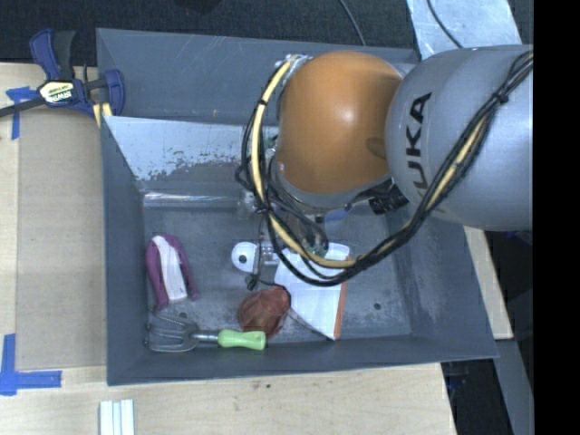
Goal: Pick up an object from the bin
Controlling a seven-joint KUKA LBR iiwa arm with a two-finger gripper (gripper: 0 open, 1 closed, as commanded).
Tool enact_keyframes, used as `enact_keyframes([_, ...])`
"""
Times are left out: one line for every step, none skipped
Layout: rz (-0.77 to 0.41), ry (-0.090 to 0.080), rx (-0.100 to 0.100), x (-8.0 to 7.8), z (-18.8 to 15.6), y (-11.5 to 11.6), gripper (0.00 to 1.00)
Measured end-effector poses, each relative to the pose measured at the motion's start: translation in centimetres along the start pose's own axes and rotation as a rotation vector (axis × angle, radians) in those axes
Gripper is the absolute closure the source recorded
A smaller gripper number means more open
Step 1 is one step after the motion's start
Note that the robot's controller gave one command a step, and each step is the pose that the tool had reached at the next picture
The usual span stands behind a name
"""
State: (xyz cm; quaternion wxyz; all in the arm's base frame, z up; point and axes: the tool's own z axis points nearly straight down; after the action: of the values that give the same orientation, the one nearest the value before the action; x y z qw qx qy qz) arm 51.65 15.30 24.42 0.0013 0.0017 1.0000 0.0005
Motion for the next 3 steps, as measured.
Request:
enact_keyframes([0.0, 0.0, 0.0, 0.0, 0.0, 0.0, 0.0])
enact_keyframes([0.013, 0.004, 0.001, 1.9, 6.1, 2.8, 0.0])
enact_keyframes([0.174, -0.015, -0.004, -0.8, 5.1, 0.7, 0.0])
